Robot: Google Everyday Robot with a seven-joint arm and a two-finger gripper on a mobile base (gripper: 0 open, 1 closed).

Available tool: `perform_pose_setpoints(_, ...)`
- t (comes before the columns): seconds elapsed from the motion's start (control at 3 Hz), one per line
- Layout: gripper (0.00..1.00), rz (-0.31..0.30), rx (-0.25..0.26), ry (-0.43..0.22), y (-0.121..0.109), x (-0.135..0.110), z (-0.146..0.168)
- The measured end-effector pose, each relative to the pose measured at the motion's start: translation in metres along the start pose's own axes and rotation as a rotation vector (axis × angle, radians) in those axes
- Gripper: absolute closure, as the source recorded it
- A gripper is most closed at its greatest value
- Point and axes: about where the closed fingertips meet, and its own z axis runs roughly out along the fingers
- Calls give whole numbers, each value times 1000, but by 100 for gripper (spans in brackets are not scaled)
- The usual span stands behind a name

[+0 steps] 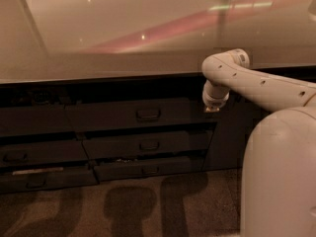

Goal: Open top drawer

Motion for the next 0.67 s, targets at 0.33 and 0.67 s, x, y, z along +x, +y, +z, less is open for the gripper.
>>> perform_pose_setpoints(0.33, 100, 0, 0, 0, -2, 0, -6)
perform_pose_setpoints(0.67, 100, -17, 21, -11, 0, 2, -14)
